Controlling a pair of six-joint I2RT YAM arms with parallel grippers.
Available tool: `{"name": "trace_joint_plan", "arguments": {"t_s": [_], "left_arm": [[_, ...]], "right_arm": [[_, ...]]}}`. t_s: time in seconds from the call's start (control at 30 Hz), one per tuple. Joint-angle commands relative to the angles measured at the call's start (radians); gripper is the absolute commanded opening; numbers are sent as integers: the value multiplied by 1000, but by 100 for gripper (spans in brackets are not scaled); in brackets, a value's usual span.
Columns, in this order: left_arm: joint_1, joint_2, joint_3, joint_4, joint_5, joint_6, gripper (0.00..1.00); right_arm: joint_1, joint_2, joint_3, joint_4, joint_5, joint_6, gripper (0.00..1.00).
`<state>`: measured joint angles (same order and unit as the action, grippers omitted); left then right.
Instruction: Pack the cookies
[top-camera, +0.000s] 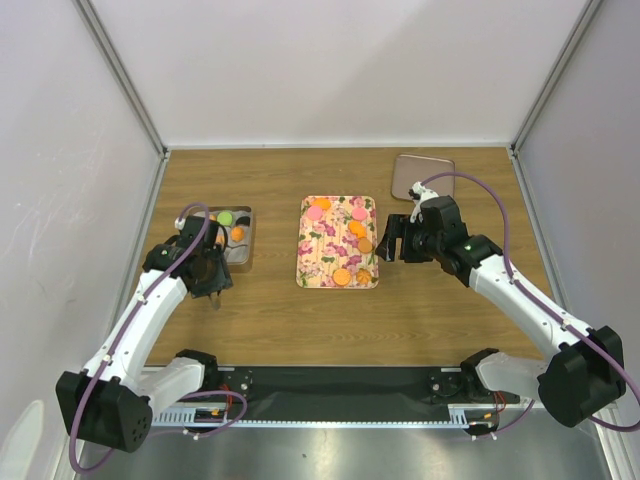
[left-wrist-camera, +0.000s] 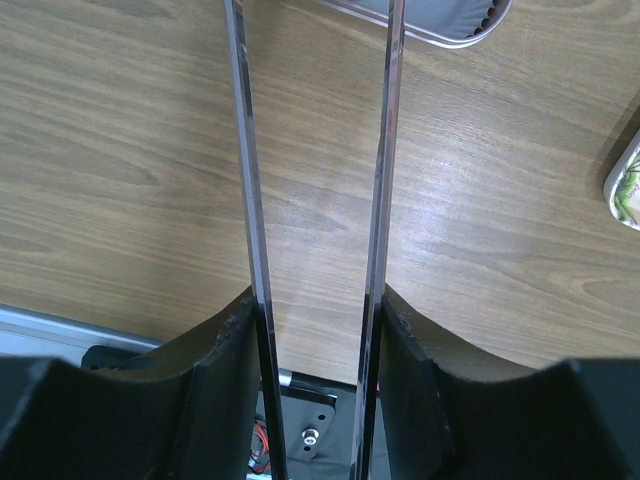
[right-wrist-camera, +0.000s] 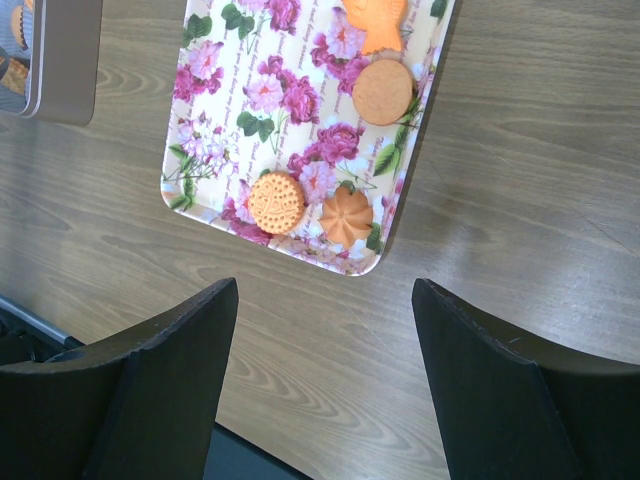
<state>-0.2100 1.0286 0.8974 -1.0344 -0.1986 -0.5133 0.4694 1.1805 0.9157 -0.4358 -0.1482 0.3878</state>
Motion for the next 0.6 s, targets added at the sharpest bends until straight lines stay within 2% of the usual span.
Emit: {"name": "trace_joint_plan", "arguments": {"t_s": [0.0, 0.57], "left_arm": [[11, -19, 3, 13, -12, 12, 50], [12, -41, 51, -6, -9, 38, 50]], "right_arm": [[3, -9, 3, 20, -5, -9, 77], [2, -9, 9, 17, 4, -3, 77]]}}
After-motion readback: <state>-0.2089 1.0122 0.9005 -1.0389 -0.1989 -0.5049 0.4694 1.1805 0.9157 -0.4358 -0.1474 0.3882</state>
